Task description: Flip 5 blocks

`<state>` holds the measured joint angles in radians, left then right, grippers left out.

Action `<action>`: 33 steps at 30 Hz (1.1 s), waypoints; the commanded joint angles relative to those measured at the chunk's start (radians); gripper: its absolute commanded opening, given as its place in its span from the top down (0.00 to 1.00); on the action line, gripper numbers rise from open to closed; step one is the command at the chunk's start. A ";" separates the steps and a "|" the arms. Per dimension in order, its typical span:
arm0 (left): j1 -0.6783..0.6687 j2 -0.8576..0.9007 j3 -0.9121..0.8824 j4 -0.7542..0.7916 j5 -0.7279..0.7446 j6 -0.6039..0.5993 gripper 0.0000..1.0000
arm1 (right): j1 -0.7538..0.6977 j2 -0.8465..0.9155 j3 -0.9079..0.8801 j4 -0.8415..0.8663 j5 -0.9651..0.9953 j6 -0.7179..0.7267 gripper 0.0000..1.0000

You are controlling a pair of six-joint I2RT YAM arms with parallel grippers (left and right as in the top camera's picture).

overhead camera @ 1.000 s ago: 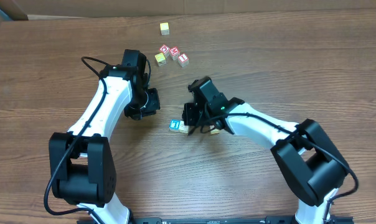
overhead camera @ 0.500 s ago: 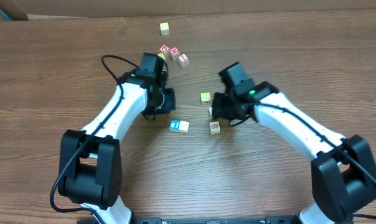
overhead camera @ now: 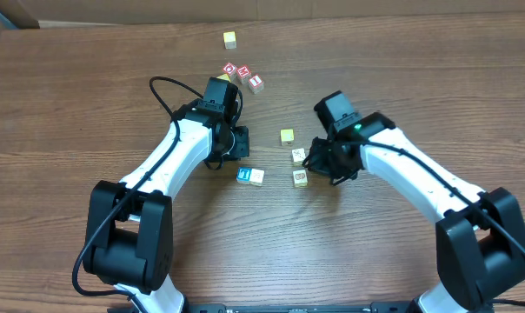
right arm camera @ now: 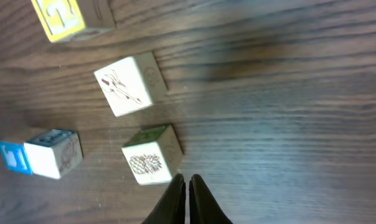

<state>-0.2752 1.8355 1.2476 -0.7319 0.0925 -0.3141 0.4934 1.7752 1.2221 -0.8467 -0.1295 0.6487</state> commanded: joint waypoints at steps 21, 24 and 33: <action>0.001 0.008 -0.013 -0.029 -0.068 -0.008 0.91 | 0.111 0.046 -0.143 0.235 0.108 0.191 0.93; 0.001 0.008 -0.013 -0.030 -0.071 -0.007 0.91 | 0.128 0.048 -0.143 0.262 0.118 0.190 0.93; 0.001 0.008 -0.013 -0.029 -0.074 -0.007 0.91 | 0.161 0.049 -0.143 0.297 0.117 0.190 0.93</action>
<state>-0.2752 1.8355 1.2472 -0.7624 0.0322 -0.3141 0.6407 1.8114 1.0878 -0.5602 -0.0257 0.8310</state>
